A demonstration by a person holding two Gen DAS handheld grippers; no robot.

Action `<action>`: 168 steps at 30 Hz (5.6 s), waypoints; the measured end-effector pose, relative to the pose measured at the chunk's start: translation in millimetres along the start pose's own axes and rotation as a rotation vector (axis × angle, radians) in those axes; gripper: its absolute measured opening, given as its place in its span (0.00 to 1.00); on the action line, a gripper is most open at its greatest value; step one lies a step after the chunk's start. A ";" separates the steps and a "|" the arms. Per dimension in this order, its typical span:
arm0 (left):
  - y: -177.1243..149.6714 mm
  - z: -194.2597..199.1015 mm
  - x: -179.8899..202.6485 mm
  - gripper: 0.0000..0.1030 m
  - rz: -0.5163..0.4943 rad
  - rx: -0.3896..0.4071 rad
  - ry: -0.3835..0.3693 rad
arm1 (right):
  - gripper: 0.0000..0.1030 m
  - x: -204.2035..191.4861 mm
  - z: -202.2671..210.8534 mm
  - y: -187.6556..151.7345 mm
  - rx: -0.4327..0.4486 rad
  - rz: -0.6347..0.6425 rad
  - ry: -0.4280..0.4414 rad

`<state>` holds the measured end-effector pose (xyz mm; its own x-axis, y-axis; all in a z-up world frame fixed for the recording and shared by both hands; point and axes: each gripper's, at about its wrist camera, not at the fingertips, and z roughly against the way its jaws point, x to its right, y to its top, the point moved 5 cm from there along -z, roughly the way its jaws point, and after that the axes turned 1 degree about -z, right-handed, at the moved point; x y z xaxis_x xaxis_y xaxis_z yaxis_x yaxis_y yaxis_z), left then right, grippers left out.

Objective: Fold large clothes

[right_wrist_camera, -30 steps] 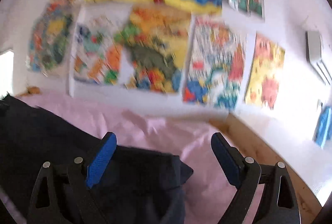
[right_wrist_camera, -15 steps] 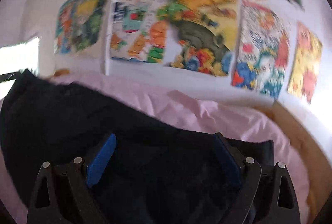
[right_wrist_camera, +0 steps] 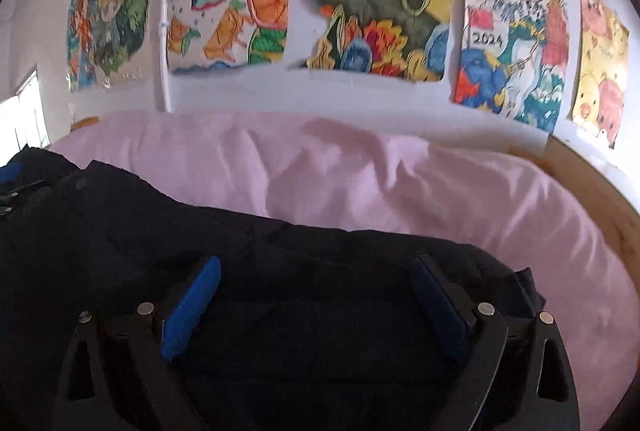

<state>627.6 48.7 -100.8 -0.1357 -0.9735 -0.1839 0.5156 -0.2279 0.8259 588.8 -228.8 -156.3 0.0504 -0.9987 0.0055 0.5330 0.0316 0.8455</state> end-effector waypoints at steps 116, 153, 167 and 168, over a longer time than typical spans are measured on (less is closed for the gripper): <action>29.7 309.1 -20.7 0.99 0.258 0.022 -0.203 | 1.00 -52.5 293.2 41.7 0.129 -0.170 0.066; -72.0 483.2 23.6 0.99 0.107 0.155 -0.101 | 1.00 -72.0 479.3 -58.0 0.240 -0.079 0.062; -129.9 424.6 36.2 0.99 0.065 0.100 -0.113 | 1.00 -63.2 427.9 -113.2 0.154 -0.091 0.025; -134.1 417.5 36.6 0.99 0.066 0.101 -0.108 | 1.00 -63.8 424.6 -114.5 0.157 -0.084 0.027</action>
<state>200.3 50.9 4.2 -0.1975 -0.9775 -0.0740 0.4391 -0.1557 0.8848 165.9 -185.5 -26.8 0.0348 -0.9961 -0.0807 0.3980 -0.0603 0.9154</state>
